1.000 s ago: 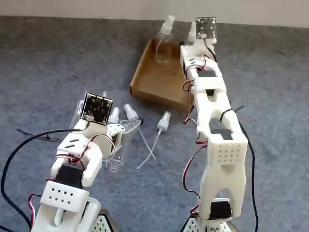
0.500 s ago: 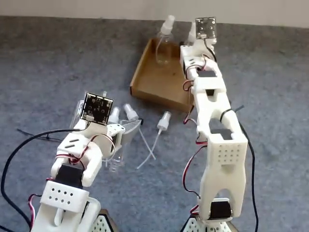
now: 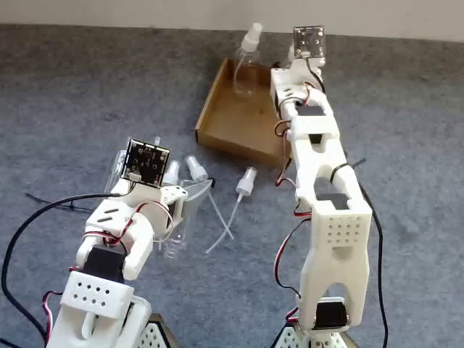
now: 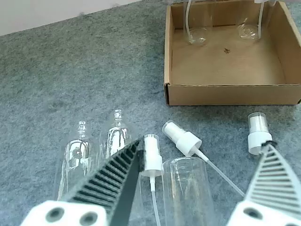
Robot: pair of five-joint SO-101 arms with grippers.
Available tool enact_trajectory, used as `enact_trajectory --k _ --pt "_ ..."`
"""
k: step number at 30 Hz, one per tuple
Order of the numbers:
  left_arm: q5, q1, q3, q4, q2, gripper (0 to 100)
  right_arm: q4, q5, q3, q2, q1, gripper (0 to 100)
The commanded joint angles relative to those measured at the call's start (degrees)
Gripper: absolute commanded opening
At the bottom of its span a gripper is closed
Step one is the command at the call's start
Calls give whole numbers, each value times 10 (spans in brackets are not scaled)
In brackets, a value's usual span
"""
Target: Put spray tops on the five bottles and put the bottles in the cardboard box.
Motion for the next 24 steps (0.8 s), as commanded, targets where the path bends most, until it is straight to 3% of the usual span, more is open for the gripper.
enact_trajectory --k 1,9,17,24 --pt "-1 0 -3 -13 0 340 -12 -1 -38 -20 6 168" --pt "-1 0 -3 -13 0 340 58 -1 -61 -20 6 300" --pt "-1 0 -3 -13 0 340 65 -1 -120 -21 6 309" --pt "-1 0 -3 -13 0 340 230 -4 -318 -20 6 309"
